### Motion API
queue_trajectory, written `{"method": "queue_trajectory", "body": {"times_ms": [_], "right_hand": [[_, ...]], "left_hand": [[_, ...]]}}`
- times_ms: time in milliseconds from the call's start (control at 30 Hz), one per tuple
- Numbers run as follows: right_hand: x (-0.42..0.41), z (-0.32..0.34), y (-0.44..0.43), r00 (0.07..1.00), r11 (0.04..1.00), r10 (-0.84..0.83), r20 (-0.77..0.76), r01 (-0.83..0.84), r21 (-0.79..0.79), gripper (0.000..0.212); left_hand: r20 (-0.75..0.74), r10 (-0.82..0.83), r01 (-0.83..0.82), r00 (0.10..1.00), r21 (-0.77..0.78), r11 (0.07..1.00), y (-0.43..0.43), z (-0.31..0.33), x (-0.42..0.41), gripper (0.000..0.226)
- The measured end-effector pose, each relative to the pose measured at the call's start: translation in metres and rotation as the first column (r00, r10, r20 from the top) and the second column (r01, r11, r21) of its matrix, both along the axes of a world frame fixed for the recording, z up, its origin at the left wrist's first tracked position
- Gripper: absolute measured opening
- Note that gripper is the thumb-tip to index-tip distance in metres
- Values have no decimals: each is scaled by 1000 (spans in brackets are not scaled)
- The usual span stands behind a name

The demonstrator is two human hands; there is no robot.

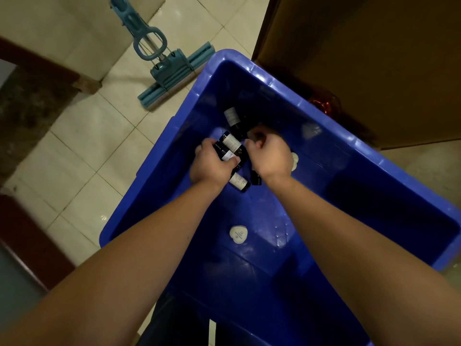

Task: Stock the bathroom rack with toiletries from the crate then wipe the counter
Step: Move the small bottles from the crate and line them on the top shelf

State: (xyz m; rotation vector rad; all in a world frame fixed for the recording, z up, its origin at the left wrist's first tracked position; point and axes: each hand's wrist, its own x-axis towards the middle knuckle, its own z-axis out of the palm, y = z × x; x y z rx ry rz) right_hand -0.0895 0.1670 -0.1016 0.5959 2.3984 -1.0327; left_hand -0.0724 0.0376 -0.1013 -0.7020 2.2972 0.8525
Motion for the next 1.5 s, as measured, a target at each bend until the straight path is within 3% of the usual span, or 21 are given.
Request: {"method": "queue_trajectory", "body": {"times_ms": [200,500,667,800,1000,1200,1500], "right_hand": [[-19,-8,-9,995,992,102,0,-102,70,35],[-32,-16,-20,974,942,224,-30,-208,263,27],[-35,-16,-23,945,896,327,26,-318,311,24],[-39,-15,-34,922,853,376,94,-384,354,33],[-39,-7,-39,941,887,311,132,-338,315,34],[-13,27,-27,976,944,211,56,-219,246,31],[50,95,14,993,998,55,109,-59,36,21]], "left_hand": [[64,110,-111,992,18,994,1,-6,-7,63],[-35,146,-144,989,69,987,-7,-10,13,49],[-44,146,-141,988,96,985,-8,-8,20,40],[-24,121,-117,992,114,987,-10,-6,30,35],[1,106,-105,994,119,987,-17,3,34,30],[10,53,-54,999,98,994,-17,22,36,35],[122,193,-221,974,281,934,-2,79,49,33]]}}
